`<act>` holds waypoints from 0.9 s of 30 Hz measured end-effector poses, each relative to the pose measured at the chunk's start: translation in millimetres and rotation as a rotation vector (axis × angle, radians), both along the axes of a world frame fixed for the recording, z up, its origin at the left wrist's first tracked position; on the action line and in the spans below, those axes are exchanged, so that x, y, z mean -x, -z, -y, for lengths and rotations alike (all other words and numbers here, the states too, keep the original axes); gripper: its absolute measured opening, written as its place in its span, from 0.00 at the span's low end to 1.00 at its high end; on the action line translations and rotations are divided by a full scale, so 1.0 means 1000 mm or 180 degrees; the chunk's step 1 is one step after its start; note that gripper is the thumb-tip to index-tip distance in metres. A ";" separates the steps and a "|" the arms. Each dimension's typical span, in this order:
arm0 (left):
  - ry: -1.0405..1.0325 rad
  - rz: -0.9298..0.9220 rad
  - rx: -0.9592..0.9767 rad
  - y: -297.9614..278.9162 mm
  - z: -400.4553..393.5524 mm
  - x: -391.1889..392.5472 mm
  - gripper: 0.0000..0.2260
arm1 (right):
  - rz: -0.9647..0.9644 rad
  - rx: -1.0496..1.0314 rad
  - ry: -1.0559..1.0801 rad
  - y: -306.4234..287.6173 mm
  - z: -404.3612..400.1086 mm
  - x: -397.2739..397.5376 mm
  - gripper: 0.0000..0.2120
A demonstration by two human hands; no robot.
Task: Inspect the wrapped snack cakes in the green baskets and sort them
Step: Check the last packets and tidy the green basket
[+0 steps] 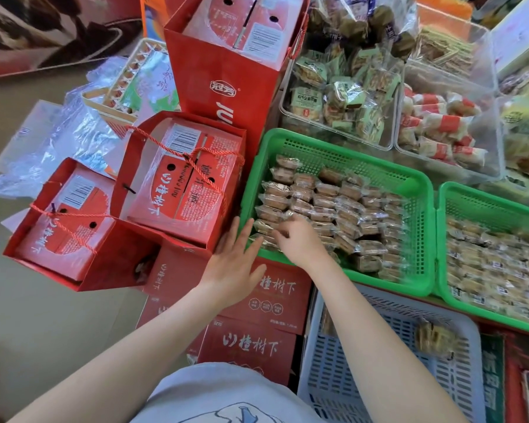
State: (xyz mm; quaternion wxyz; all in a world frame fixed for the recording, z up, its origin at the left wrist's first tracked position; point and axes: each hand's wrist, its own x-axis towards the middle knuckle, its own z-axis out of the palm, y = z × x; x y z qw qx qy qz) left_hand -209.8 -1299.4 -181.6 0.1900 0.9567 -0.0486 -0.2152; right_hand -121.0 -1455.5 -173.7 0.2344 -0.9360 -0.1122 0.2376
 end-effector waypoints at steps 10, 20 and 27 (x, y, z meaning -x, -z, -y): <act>0.0036 -0.0236 -0.0115 0.006 0.003 -0.012 0.26 | 0.0476 0.0427 -0.0228 0.010 -0.010 -0.005 0.06; -0.0351 0.0147 0.0557 -0.016 0.005 0.007 0.30 | 0.0088 -0.0931 0.0735 -0.047 0.021 0.000 0.03; -0.2240 -0.0255 0.3394 -0.073 0.022 0.003 0.27 | -0.0460 -0.2327 0.1917 -0.095 0.042 0.047 0.04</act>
